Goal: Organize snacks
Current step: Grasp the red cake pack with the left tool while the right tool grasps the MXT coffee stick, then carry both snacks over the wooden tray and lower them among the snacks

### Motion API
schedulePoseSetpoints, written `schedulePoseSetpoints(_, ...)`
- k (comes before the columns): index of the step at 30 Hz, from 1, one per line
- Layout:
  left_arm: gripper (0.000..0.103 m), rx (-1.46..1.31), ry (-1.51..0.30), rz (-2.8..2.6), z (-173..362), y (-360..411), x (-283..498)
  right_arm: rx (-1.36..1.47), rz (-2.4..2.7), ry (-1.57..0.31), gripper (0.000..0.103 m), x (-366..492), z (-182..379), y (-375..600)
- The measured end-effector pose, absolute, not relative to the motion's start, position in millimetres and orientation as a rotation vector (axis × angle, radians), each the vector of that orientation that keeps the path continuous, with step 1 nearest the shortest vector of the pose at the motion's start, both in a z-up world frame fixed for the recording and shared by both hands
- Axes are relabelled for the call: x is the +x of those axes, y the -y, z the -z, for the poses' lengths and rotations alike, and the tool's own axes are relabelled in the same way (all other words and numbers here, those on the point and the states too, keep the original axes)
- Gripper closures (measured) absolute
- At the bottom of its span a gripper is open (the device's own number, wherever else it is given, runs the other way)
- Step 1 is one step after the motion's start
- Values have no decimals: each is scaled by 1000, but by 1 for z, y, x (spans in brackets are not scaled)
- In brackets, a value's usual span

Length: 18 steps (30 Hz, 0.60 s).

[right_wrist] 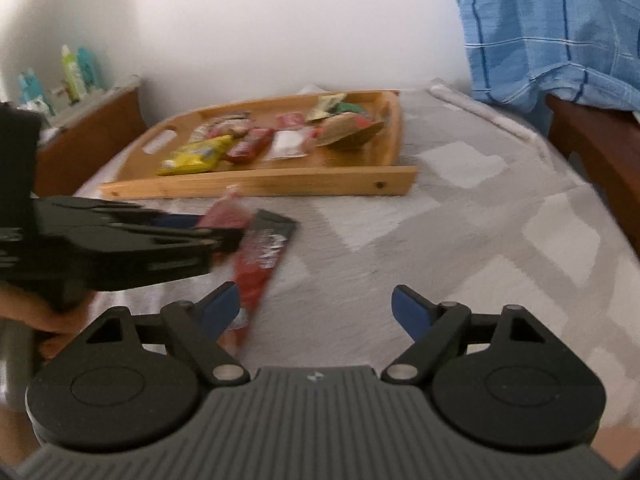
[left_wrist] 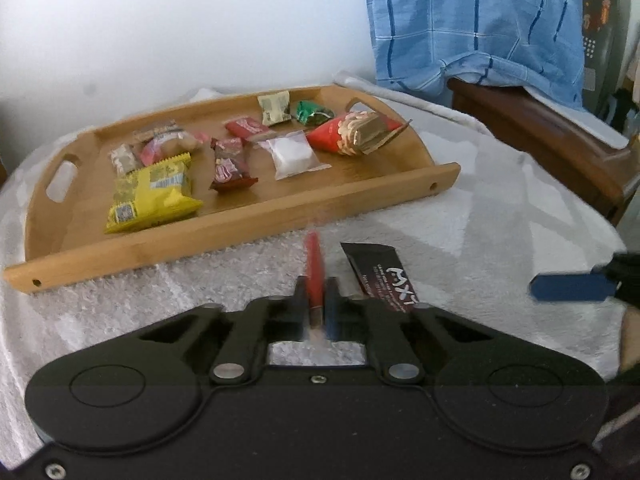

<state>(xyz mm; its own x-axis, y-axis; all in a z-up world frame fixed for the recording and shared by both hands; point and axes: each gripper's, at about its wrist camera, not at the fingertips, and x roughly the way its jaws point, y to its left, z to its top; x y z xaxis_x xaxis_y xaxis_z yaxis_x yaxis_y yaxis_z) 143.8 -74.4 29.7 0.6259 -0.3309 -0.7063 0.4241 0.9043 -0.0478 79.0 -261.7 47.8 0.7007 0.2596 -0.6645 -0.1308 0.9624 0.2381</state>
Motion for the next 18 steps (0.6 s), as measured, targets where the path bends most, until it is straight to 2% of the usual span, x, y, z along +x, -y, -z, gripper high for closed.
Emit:
schedulePoseSetpoints(5, 97, 125, -790, 398, -33, 63, 145, 155, -253, -760, 13, 78, -42, 231)
schedulePoseSetpoints(9, 97, 129, -793, 367, -33, 51, 146, 148, -253, -762, 23, 79, -35, 211)
schedulePoseSetpoints(11, 97, 129, -794, 353, -34, 45, 146, 144, -238, -751, 30, 80, -34, 206)
schedulePoseSetpoints(13, 97, 125, -796, 347, -35, 40, 145, 137, -211, -741, 53, 81, -34, 204)
schedulePoseSetpoints(18, 97, 116, -793, 352, -35, 33, 137, 164, -160, -737, 74, 87, -34, 216)
